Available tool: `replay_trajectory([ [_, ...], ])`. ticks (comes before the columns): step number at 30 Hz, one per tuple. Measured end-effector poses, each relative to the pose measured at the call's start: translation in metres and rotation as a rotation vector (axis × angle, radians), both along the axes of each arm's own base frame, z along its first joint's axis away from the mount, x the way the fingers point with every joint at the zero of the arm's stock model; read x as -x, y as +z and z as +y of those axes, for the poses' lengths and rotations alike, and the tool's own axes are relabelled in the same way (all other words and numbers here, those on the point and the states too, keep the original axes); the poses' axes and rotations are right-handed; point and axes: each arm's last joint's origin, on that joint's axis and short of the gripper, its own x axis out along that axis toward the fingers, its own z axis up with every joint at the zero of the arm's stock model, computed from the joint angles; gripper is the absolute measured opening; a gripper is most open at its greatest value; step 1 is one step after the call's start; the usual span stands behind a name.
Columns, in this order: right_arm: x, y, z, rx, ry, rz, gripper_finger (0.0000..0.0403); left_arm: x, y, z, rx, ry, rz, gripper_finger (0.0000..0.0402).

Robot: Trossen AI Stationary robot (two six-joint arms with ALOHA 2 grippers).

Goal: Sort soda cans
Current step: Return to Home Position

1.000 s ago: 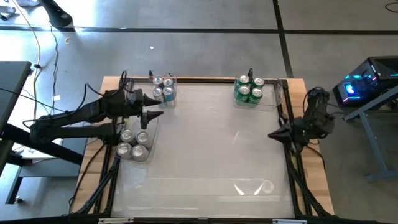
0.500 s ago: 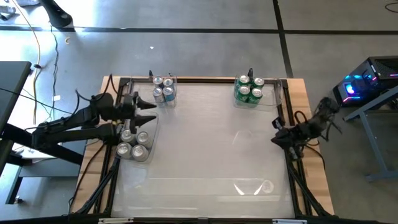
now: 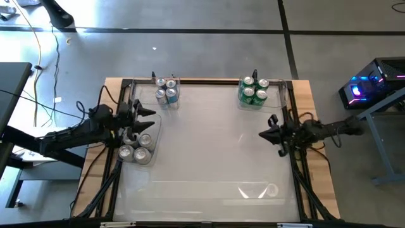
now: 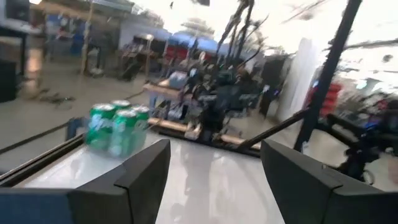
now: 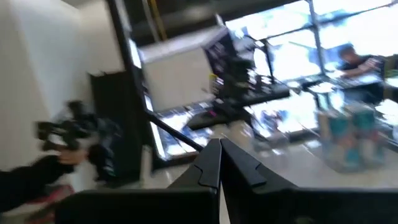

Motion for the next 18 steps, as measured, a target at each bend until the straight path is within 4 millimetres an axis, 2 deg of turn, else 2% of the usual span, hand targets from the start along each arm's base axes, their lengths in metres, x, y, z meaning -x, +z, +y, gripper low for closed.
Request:
replay_trajectory([
  [5, -0.007, -0.006, -0.007, 0.035, -0.025, 0.063, 0.0000, -0.002, -0.025, -0.002, -0.013, -0.022, -0.057, 0.0214],
  [9, -0.008, -0.008, -0.015, 0.046, -0.040, 0.087, 0.0000, -0.001, -0.039, -0.002, 0.004, -0.024, -0.005, 0.0183],
  [13, -0.007, -0.012, -0.022, 0.043, -0.011, 0.131, 0.0000, 0.004, -0.038, -0.004, -0.006, -0.041, 0.004, 0.0149],
  [18, -0.004, -0.020, -0.029, 0.020, -0.013, 0.216, 0.0000, 0.011, -0.030, -0.004, -0.023, -0.004, 0.123, 0.0090],
])
